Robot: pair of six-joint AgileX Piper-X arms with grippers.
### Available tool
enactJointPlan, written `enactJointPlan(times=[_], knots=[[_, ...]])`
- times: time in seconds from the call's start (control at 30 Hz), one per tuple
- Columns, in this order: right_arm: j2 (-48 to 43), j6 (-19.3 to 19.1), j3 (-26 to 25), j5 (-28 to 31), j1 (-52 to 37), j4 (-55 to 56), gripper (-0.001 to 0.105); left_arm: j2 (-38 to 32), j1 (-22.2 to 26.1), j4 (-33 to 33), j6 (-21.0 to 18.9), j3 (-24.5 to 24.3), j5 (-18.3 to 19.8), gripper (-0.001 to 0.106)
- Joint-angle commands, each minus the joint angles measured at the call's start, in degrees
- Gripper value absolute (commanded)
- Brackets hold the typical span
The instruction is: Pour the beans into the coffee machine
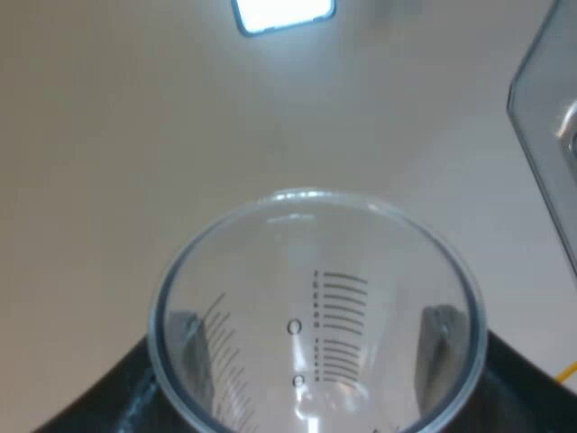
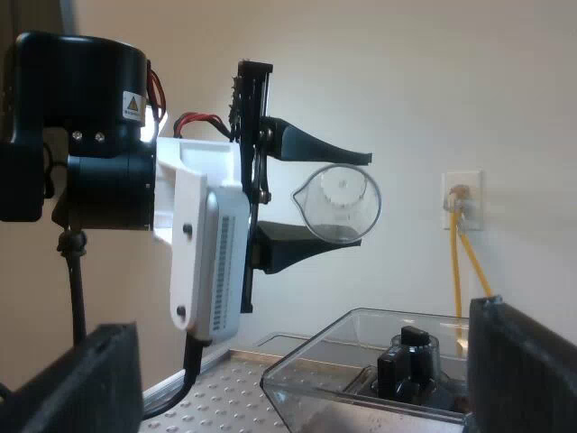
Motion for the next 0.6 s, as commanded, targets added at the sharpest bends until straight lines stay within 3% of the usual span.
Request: enactJointPlan(times=[0.03, 0.1, 0.2, 0.33, 0.5, 0.6], knots=[[-0.47, -0.74, -0.57, -0.1, -0.02, -0.34, 0.079, -1.5, -0.11, 0.1, -15.16, -0.61, 0.33, 0.024], [-0.47, -0.74, -0.57, -0.1, -0.02, -0.34, 0.079, -1.89, -0.11, 0.23, -20.21, -0.61, -0.09, 0.024], [-0.47, -0.74, -0.57, -0.61, -0.02, -0.34, 0.079, -3.0, -0.11, 1.18, -31.77, -0.61, -3.31, 0.024], [-0.47, -0.74, -0.57, -1.56, -0.02, -0.34, 0.079, -4.32, -0.11, 2.53, -43.81, -0.61, -11.64, 0.024], [-0.47, -2.62, -0.57, -5.36, -0.02, 0.35, 0.079, -5.29, 0.03, 2.99, -53.34, -0.61, -18.67, 0.024], [-0.47, -3.31, -0.57, -6.56, -0.02, 2.38, 0.079, -5.74, 0.03, 4.01, -56.49, -0.61, -19.26, 0.024]])
